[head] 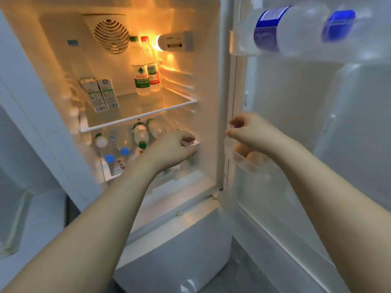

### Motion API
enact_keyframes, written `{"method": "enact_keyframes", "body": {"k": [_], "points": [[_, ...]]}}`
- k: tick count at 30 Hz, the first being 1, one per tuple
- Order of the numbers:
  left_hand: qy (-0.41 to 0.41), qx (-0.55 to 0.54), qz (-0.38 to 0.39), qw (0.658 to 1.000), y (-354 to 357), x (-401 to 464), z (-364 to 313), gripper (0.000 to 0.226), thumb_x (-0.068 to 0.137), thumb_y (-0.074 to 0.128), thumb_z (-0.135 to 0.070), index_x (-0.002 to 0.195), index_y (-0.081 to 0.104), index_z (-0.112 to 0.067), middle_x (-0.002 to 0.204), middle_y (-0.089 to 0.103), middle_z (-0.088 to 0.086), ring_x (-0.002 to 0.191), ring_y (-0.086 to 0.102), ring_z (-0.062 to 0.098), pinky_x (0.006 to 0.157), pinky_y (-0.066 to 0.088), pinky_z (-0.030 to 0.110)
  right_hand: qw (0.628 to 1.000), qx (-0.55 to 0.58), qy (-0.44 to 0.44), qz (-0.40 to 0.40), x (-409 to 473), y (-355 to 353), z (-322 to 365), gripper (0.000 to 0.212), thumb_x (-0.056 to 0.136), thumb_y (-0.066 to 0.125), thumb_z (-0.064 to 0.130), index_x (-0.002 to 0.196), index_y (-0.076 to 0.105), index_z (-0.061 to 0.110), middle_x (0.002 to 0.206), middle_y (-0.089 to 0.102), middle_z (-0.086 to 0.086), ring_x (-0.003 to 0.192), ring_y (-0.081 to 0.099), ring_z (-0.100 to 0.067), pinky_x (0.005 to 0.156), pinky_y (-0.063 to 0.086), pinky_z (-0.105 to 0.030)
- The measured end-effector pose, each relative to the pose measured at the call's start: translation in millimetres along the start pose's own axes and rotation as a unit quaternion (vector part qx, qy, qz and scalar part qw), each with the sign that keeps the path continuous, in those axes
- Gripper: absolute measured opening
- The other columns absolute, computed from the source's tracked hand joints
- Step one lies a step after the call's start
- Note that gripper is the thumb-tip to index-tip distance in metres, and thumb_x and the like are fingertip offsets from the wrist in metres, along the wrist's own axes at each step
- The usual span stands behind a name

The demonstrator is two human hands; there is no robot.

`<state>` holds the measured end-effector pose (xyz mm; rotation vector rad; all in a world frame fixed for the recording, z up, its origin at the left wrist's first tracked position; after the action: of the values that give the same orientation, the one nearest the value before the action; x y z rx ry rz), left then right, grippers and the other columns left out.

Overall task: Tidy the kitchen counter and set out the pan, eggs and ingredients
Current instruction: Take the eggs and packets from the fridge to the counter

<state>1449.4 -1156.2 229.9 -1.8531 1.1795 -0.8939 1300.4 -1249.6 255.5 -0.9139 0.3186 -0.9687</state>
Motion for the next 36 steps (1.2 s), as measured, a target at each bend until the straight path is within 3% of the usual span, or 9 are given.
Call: {"method": "enact_keyframes", "body": {"k": [3, 6, 10, 17, 20, 23, 27, 31, 36], "points": [[0.014, -0.026, -0.003, 1.000, 3, 21, -7, 0.040, 0.089, 0.063, -0.033, 0.127, 0.061, -0.021, 0.125, 0.062, -0.006, 0.095, 0.054, 0.005, 0.079, 0.039, 0.016, 0.999, -0.022, 0.034, -0.009, 1, -18, -16, 0.037, 0.088, 0.058, 0.024, 0.124, 0.059, 0.016, 0.119, 0.063, -0.005, 0.102, 0.061, -0.024, 0.087, 0.050, -0.033], [0.057, -0.034, 0.004, 0.998, 6, 43, -30, 0.039, 0.091, 0.062, -0.035, 0.128, 0.060, -0.024, 0.121, 0.059, -0.011, 0.094, 0.052, 0.002, 0.060, 0.035, 0.001, 0.994, -0.072, 0.082, -0.015, 3, -34, -38, 0.039, 0.086, 0.060, 0.025, 0.124, 0.060, 0.015, 0.121, 0.062, -0.008, 0.107, 0.059, -0.024, 0.091, 0.049, -0.032], [0.137, -0.034, 0.043, 0.989, 19, 71, -63, 0.042, 0.088, 0.065, -0.035, 0.127, 0.061, -0.021, 0.123, 0.064, -0.006, 0.098, 0.058, 0.008, 0.085, 0.040, 0.019, 0.980, -0.134, 0.146, -0.012, 0, -38, -55, 0.033, 0.086, 0.061, 0.023, 0.117, 0.063, 0.014, 0.116, 0.065, -0.009, 0.105, 0.060, -0.025, 0.089, 0.050, -0.032], [0.187, -0.024, 0.124, 0.974, 49, 86, -78, 0.044, 0.085, 0.067, -0.038, 0.123, 0.064, -0.017, 0.110, 0.068, -0.003, 0.100, 0.061, 0.010, 0.089, 0.043, 0.022, 0.957, -0.194, 0.215, 0.027, -10, -27, -64, 0.028, 0.084, 0.062, 0.031, 0.104, 0.068, 0.012, 0.095, 0.066, -0.008, 0.083, 0.058, -0.023, 0.064, 0.040, -0.025], [0.178, -0.016, 0.125, 0.976, 59, 92, -78, 0.042, 0.081, 0.067, -0.045, 0.118, 0.066, -0.025, 0.100, 0.065, -0.012, 0.109, 0.059, 0.015, 0.104, 0.041, 0.040, 0.957, -0.159, 0.237, 0.049, -20, -23, -64, 0.027, 0.083, 0.062, 0.033, 0.097, 0.068, 0.010, 0.081, 0.066, -0.009, 0.078, 0.063, -0.024, 0.064, 0.048, -0.028], [0.180, 0.002, 0.129, 0.975, 69, 95, -82, 0.036, 0.077, 0.066, -0.051, 0.103, 0.070, -0.028, 0.096, 0.066, -0.013, 0.106, 0.059, 0.017, 0.105, 0.035, 0.049, 0.954, -0.144, 0.253, 0.076, -25, -13, -65, 0.026, 0.082, 0.066, 0.032, 0.091, 0.068, 0.008, 0.071, 0.065, -0.008, 0.068, 0.062, -0.022, 0.056, 0.045, -0.024], [0.187, 0.075, 0.114, 0.973, 76, 96, -88, 0.034, 0.079, 0.063, -0.056, 0.095, 0.069, -0.027, 0.092, 0.067, -0.008, 0.100, 0.056, 0.019, 0.097, 0.026, 0.044, 0.950, -0.144, 0.264, 0.089, -25, -1, -72, 0.017, 0.082, 0.064, 0.028, 0.074, 0.059, 0.014, 0.061, 0.057, -0.002, 0.056, 0.054, -0.016, 0.050, 0.039, -0.021], [0.200, 0.118, 0.122, 0.965, 83, 97, -92, 0.037, 0.078, 0.060, -0.061, 0.091, 0.069, -0.027, 0.085, 0.065, -0.007, 0.093, 0.054, 0.019, 0.089, 0.024, 0.044, 0.951, -0.140, 0.263, 0.085, -24, 3, -74, 0.028, 0.084, 0.063, 0.028, 0.062, 0.050, 0.016, 0.058, 0.053, 0.000, 0.052, 0.050, -0.015, 0.049, 0.037, -0.021], [0.209, 0.163, 0.123, 0.957, 89, 101, -98, 0.040, 0.075, 0.060, -0.063, 0.088, 0.068, -0.026, 0.081, 0.063, -0.005, 0.093, 0.053, 0.023, 0.090, 0.024, 0.046, 0.951, -0.145, 0.259, 0.089, -20, 6, -80, 0.030, 0.081, 0.067, 0.038, 0.065, 0.055, 0.016, 0.072, 0.064, -0.004, 0.063, 0.059, -0.020, 0.059, 0.044, -0.023]]}}
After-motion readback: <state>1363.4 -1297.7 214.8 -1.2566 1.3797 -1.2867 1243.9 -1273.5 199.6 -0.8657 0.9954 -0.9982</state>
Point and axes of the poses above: each hand's wrist, its own x-axis towards the middle knuckle, its own y-axis out of the palm, z = x × y, the point moved 10 cm from there along x, towards the middle knuckle
